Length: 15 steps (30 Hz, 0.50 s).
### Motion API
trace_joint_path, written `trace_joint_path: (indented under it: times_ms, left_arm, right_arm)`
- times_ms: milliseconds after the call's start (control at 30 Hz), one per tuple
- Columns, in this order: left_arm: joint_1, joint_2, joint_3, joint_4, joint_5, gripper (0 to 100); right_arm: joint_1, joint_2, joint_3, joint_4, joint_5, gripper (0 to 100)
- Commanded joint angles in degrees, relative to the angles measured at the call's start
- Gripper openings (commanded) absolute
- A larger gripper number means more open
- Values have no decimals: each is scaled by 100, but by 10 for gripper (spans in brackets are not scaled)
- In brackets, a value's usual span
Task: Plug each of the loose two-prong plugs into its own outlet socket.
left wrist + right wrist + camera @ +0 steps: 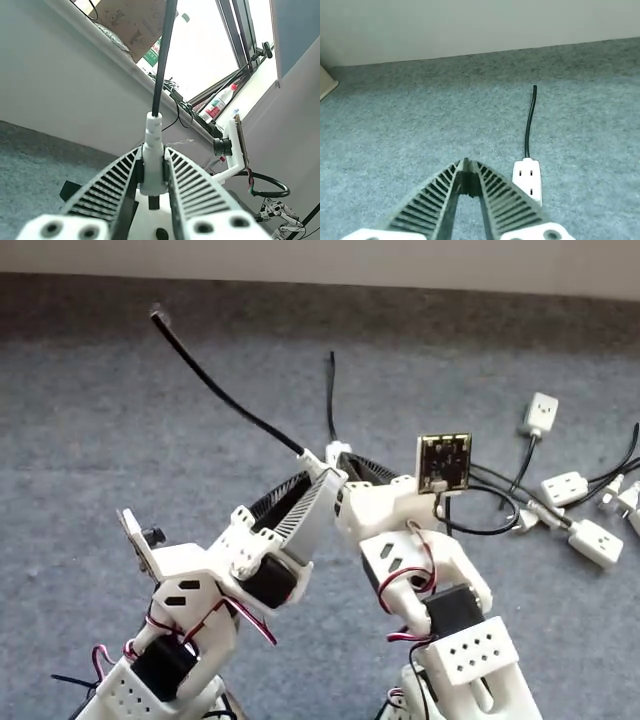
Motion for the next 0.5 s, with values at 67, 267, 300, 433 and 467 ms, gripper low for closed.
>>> trace_joint_path:
  times_ms: [67,267,300,433,467]
  left_arm:
    - [92,31,48,35,0,6]
    - [75,57,-180,18,-18,6]
    - [75,75,-180,0,-18,6]
    - [-22,66,-40,-492,-519,6]
    - [-22,84,-22,-677,-651,6]
  right_arm:
    - [277,-127,-365,-224,-35,7]
    - [-163,-259,-259,664,-35,7]
    - [-321,-382,-312,857,-26,7]
    - [-884,-1068,-321,1015,545,7]
    - [-1033,-1235,-215,1086,659,7]
